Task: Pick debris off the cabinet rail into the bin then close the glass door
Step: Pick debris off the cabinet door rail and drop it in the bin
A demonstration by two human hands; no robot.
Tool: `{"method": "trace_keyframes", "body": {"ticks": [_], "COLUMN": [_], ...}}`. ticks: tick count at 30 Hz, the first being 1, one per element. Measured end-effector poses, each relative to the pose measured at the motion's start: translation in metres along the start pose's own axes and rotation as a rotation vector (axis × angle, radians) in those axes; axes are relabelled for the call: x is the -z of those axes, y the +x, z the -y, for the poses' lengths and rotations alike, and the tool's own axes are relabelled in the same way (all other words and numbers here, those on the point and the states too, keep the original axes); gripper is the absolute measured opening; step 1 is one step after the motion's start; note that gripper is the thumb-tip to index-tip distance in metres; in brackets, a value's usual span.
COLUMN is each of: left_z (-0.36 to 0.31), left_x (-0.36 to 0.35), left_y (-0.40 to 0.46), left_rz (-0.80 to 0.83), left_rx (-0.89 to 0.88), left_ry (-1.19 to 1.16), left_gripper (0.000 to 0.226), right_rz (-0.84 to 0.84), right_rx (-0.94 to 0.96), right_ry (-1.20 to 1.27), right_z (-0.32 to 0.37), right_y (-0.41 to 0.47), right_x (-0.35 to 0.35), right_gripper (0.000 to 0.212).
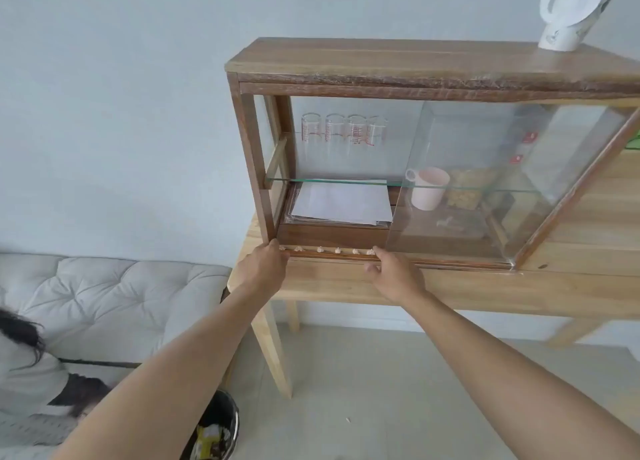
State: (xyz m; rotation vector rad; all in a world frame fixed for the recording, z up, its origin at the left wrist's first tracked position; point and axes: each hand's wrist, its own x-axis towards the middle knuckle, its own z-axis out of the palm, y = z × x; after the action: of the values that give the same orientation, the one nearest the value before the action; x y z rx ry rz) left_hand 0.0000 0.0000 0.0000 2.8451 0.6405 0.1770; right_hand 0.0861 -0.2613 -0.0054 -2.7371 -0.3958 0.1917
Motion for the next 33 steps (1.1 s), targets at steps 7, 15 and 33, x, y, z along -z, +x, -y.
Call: {"method": "trace_keyframes", "body": {"ticks": [7, 15, 33], "left_z": [-0.002, -0.006, -0.025], "left_x": [-0.012, -0.014, -0.009], "left_y": [0.012, 0.012, 0.023], "left_rz": [-0.082, -0.100, -0.059], "left_rx": [0.028, -0.054, -0.064], "left_ry": [-0.079, -0.108, -0.167], "left_gripper": [0.028, 0.011, 0.034], "right_rz": [-0.223, -0.261, -0.160], "right_rx": [-0.008, -0.057, -0.151], "right_ry": [0.112, 0.245, 0.295], "right_z": [0.001, 0.008, 0.036], "right_y": [0.006, 0.014, 0.031], "right_x": [-0.014, -0.021, -0.014], "right_gripper": [0.028, 0.017, 0.025]}}
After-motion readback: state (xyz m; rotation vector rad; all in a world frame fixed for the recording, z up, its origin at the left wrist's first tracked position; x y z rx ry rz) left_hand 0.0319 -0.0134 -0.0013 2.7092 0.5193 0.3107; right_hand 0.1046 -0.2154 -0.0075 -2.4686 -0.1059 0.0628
